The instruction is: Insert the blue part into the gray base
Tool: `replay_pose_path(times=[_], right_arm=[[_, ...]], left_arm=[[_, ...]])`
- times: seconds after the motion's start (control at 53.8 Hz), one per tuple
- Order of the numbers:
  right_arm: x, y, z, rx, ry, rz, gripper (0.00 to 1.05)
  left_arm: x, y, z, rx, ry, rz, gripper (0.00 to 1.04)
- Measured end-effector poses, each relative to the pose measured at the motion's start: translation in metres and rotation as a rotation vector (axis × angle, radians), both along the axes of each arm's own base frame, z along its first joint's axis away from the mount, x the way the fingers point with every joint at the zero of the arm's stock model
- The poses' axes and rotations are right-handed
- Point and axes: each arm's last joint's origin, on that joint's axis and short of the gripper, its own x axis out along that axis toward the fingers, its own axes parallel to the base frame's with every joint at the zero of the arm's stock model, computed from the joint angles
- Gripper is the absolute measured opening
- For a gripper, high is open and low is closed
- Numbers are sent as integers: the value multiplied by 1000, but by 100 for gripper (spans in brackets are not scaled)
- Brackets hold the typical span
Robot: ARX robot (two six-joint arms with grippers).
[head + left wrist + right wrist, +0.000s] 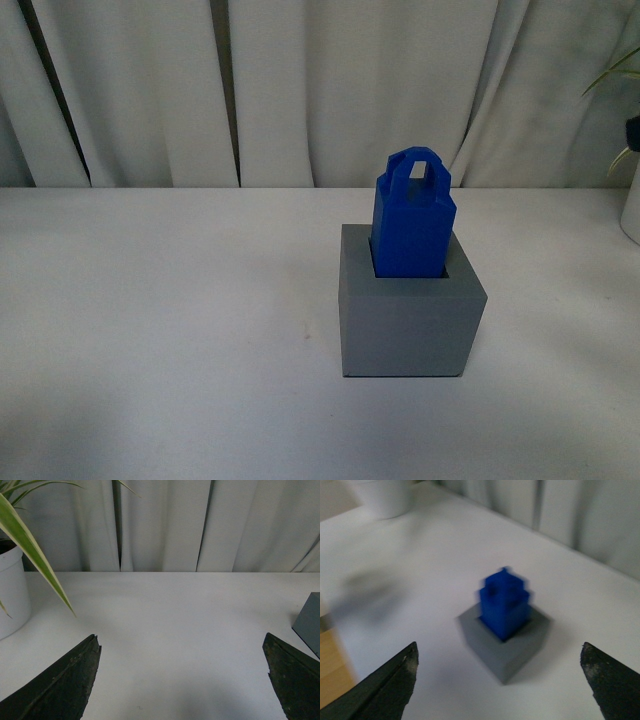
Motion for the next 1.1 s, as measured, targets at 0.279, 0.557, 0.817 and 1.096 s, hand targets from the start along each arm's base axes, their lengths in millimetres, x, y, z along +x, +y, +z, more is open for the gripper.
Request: replay_pose_path(times=[0.279,0.557,0.817,1.096], right_arm=[[-44,-18,-36,115,-355,-866,41],[-76,-18,-64,130,-336,-859,2],[-98,-18,-78,131,-331,-860,2],[-112,-18,-85,133,-333,-860,2]], left_arm=[[0,0,0,0,0,0,99],[0,0,0,0,0,0,99],[0,0,0,0,0,0,99],[0,0,0,0,0,0,99]])
